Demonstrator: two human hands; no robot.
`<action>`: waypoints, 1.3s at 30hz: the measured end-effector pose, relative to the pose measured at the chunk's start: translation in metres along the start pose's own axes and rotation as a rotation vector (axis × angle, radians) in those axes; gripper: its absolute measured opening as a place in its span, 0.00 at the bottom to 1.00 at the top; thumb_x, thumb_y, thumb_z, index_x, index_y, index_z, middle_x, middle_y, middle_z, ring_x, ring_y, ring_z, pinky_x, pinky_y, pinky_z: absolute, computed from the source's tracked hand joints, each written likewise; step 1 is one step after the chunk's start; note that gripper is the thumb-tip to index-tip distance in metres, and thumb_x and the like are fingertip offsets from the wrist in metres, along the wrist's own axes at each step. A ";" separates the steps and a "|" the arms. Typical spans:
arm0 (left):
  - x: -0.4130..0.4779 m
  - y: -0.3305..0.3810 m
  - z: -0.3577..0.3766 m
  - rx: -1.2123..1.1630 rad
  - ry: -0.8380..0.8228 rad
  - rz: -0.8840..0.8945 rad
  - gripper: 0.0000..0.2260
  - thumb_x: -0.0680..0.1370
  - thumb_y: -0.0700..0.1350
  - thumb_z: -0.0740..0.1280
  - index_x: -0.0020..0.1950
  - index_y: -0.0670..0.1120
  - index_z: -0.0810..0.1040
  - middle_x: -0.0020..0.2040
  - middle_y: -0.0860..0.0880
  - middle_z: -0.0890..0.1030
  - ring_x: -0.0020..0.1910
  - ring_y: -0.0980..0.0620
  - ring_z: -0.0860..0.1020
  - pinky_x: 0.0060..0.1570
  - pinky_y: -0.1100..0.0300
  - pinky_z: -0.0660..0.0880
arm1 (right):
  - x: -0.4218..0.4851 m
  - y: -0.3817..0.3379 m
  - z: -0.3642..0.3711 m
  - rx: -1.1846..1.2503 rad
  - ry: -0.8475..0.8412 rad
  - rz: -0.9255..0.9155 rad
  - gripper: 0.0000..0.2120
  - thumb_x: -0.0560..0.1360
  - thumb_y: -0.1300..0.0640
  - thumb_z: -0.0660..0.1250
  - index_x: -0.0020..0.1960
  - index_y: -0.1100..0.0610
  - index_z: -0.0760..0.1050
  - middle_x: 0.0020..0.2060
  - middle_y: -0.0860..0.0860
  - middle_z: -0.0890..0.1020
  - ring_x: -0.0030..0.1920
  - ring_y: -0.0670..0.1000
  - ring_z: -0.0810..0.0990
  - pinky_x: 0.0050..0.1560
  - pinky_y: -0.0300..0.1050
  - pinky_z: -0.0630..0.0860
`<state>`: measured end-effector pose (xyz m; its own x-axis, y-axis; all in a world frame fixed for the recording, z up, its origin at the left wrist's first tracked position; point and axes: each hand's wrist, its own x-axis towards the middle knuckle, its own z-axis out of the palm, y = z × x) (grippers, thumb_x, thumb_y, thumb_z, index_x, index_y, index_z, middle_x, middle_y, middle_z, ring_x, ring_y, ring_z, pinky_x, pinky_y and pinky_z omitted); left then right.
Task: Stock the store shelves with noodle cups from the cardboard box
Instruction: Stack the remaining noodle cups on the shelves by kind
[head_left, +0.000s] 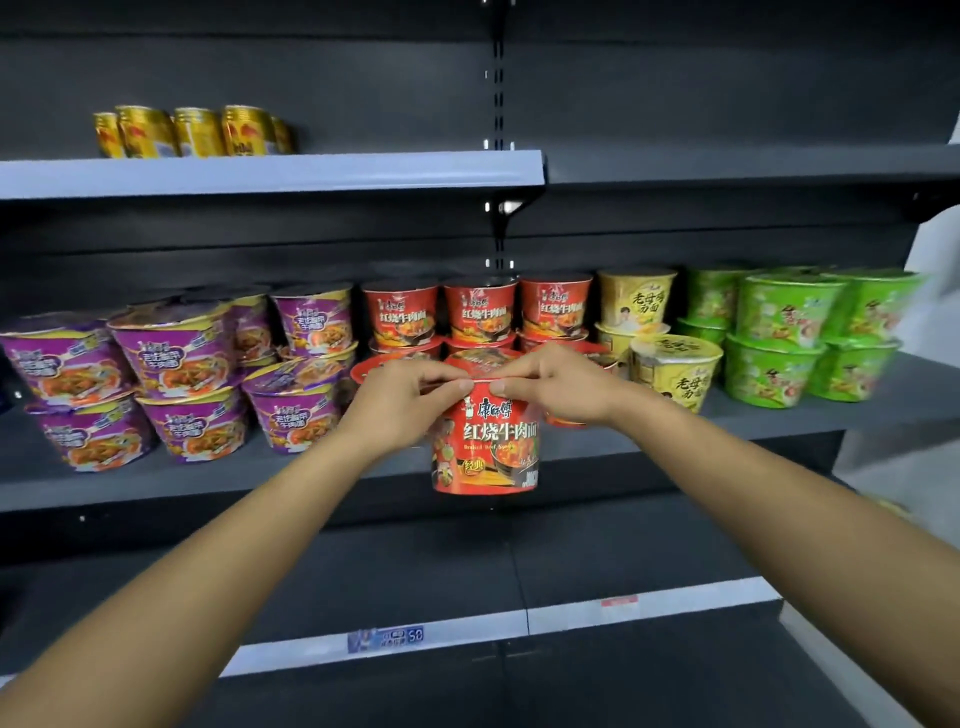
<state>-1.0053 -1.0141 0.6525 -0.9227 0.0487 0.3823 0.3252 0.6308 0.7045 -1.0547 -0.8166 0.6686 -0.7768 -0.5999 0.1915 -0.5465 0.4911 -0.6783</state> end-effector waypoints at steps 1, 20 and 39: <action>0.005 0.001 0.002 -0.004 0.002 0.008 0.08 0.77 0.50 0.67 0.54 0.53 0.82 0.50 0.56 0.83 0.47 0.61 0.80 0.49 0.58 0.80 | 0.002 0.002 -0.005 0.009 -0.006 -0.009 0.13 0.78 0.52 0.63 0.59 0.52 0.80 0.50 0.48 0.84 0.49 0.47 0.83 0.51 0.44 0.80; 0.079 -0.053 -0.073 0.276 0.253 0.190 0.12 0.77 0.48 0.67 0.59 0.49 0.81 0.55 0.52 0.82 0.53 0.58 0.78 0.50 0.67 0.74 | 0.129 -0.018 -0.003 -0.119 0.108 -0.225 0.14 0.77 0.49 0.65 0.62 0.47 0.77 0.56 0.45 0.82 0.56 0.42 0.79 0.59 0.46 0.77; 0.137 -0.133 -0.089 0.211 0.234 0.247 0.12 0.76 0.48 0.68 0.59 0.50 0.81 0.52 0.59 0.79 0.53 0.62 0.76 0.49 0.75 0.70 | 0.208 0.002 0.020 -0.180 0.183 -0.184 0.17 0.73 0.49 0.70 0.61 0.50 0.79 0.57 0.47 0.82 0.56 0.42 0.79 0.54 0.33 0.75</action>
<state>-1.1562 -1.1604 0.6640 -0.7421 0.0567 0.6679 0.4592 0.7689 0.4449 -1.2117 -0.9531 0.6926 -0.6941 -0.5737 0.4348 -0.7172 0.4984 -0.4871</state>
